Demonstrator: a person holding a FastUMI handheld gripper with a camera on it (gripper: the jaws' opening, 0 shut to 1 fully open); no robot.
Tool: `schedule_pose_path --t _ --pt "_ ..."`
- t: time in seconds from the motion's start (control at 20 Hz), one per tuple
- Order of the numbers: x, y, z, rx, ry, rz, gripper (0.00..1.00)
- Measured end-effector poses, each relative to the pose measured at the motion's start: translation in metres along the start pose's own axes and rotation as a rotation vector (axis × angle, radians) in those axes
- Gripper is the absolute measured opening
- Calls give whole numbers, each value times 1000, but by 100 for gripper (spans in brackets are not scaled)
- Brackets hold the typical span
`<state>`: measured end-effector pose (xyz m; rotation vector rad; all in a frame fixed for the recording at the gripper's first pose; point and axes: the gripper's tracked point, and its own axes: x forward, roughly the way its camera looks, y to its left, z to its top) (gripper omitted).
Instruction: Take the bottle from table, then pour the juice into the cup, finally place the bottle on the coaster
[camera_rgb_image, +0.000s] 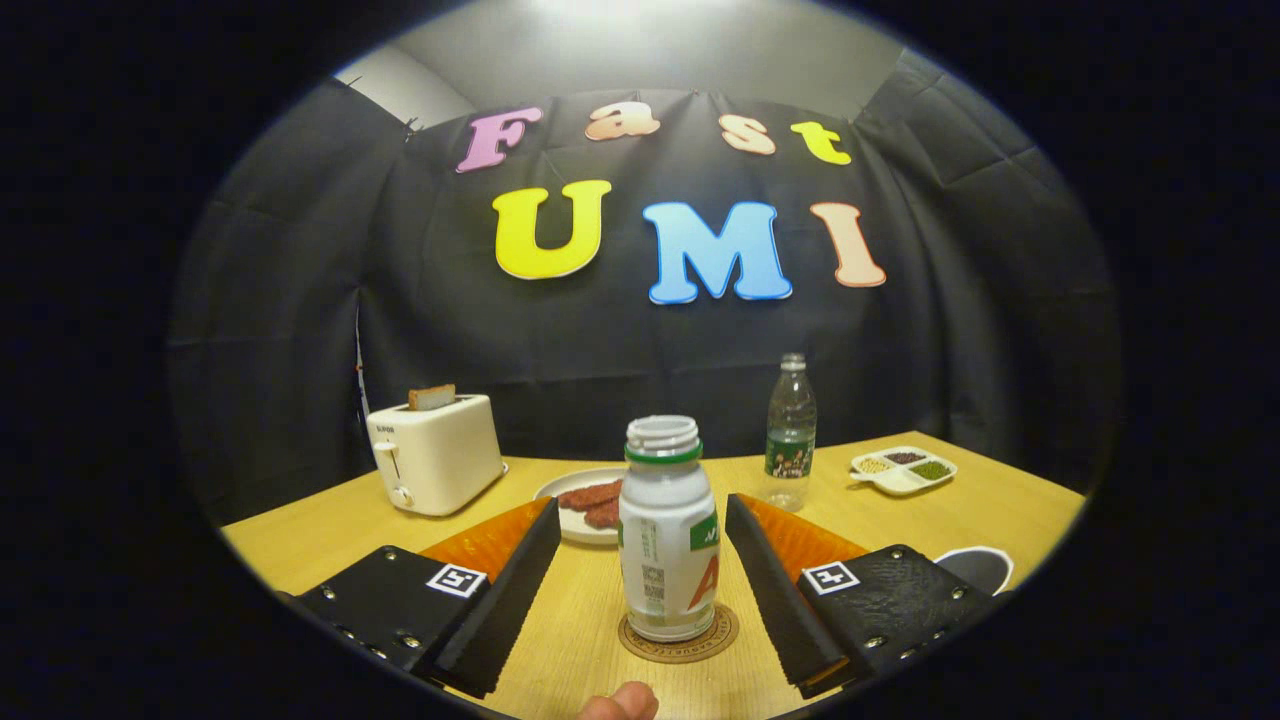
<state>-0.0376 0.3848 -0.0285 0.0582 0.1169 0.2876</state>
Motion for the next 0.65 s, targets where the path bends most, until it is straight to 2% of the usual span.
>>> schedule_pose_path --t 0.2,0.35,0.45,0.65 --pt "-30 7 79 -18 -125 25 99" --pt "-57 6 118 -37 -178 37 99" --pt "-68 6 139 -55 -214 49 99" --pt "-82 -5 151 -26 -248 84 99"
